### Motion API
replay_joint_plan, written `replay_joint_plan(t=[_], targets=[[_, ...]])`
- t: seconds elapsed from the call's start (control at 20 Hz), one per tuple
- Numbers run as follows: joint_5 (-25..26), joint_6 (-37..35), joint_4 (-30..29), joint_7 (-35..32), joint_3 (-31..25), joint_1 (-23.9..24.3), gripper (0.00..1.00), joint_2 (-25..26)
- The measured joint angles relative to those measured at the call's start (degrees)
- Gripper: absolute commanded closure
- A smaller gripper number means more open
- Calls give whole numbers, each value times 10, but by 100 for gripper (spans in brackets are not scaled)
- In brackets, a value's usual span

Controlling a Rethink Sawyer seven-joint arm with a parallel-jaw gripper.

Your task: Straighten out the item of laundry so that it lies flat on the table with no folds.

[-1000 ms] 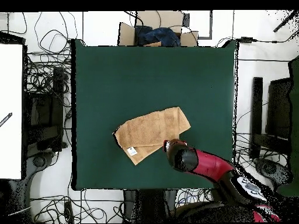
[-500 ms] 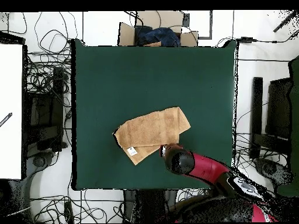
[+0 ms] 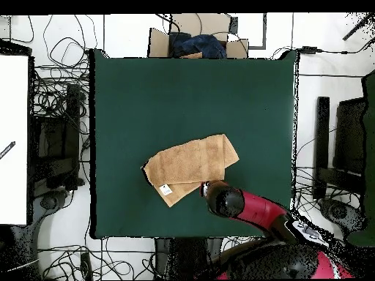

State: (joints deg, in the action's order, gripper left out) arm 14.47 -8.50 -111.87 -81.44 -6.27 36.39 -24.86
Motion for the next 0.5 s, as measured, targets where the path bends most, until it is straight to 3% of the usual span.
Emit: replay_joint_plan(t=[0.5], targets=[[0,-8,0,0,-5,7,0,-3]])
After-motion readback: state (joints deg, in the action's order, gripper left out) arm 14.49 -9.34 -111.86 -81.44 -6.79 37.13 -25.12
